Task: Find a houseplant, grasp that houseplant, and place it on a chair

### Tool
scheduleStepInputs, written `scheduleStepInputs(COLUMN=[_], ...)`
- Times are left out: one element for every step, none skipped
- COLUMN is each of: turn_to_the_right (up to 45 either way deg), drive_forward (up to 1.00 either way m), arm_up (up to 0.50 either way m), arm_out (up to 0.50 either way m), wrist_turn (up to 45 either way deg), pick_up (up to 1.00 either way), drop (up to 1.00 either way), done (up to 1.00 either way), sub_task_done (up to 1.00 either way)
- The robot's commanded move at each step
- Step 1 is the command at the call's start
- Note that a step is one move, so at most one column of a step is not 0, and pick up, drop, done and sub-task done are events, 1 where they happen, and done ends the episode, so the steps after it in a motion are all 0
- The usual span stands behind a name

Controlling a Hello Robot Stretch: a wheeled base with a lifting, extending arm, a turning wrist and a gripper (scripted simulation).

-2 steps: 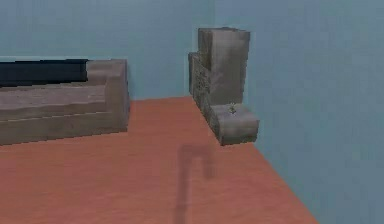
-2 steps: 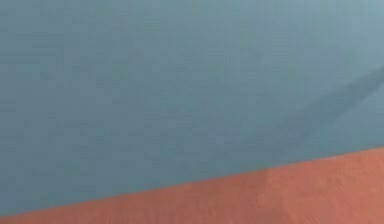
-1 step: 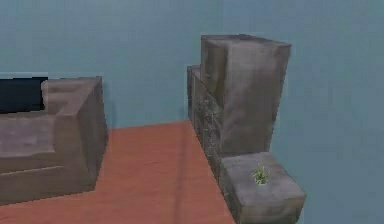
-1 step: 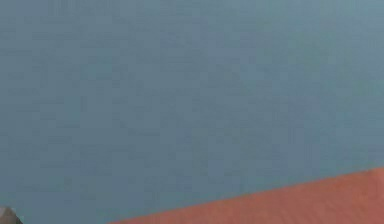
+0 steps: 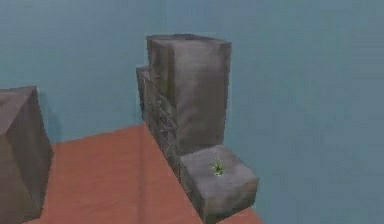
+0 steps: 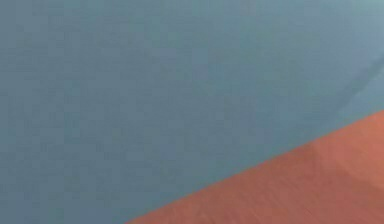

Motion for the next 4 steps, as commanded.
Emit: scheduleStepInputs(turn_to_the_right=[0.0, -45.0, -30.0, 45.0], drive_forward=[0.15, 0.00, 0.00, 0.00], arm_up=[0.00, 0.00, 0.00, 0.00], arm_out=[0.00, 0.00, 0.00, 0.00], wrist_turn=[0.0, 0.0, 0.0, 0.0], pick_up=[0.00, 0.00, 0.00, 0.00], drop=[0.00, 0.00, 0.00, 0.00], done=[0.00, 0.00, 0.00, 0.00], sub_task_done=[0.00, 0.00, 0.00, 0.00])
